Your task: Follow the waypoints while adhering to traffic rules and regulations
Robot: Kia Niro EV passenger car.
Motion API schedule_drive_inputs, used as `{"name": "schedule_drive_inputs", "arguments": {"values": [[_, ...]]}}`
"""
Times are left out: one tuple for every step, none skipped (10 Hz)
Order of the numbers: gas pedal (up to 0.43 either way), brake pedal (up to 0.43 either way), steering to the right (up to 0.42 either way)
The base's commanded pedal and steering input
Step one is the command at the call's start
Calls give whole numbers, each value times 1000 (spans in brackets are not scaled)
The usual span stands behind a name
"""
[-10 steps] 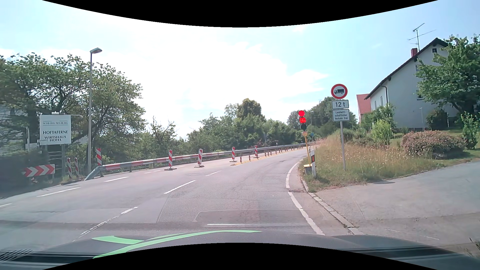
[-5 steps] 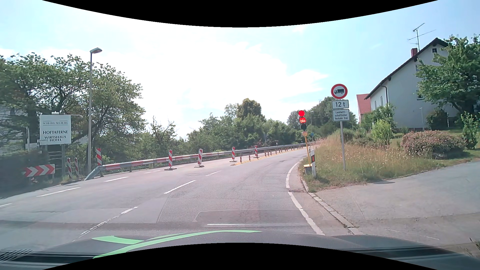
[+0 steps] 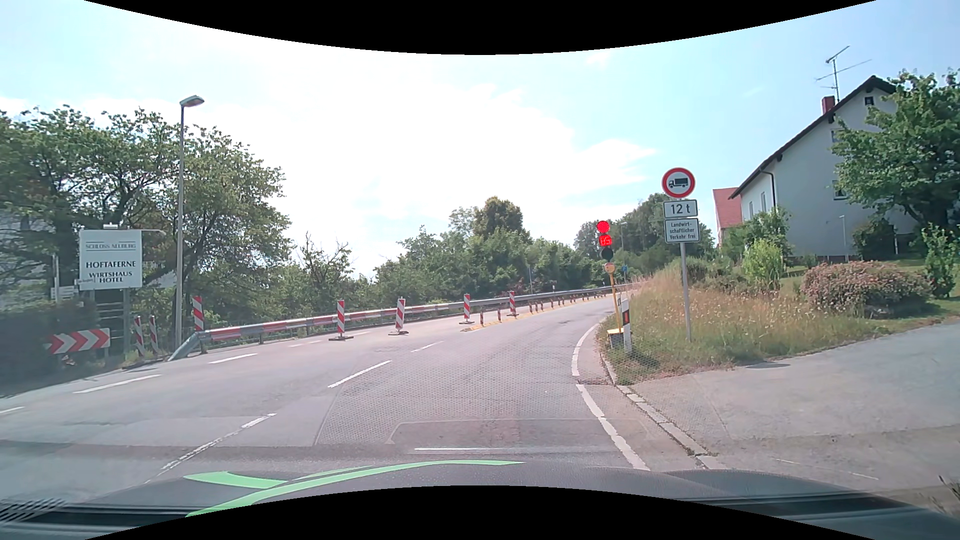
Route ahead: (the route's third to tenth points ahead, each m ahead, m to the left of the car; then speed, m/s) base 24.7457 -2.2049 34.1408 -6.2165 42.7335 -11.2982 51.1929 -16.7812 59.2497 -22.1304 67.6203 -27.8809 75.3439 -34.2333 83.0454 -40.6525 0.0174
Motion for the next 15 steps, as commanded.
{"name": "schedule_drive_inputs", "arguments": {"values": [[0, 293, 71], [0, 293, 72], [0, 293, 71], [0, 293, 72], [0, 293, 72], [0, 293, 72], [0, 293, 72], [0, 293, 71], [0, 293, 72], [0, 293, 72], [0, 293, 72], [0, 293, 72], [0, 293, 72], [0, 293, 72], [0, 293, 72]]}}
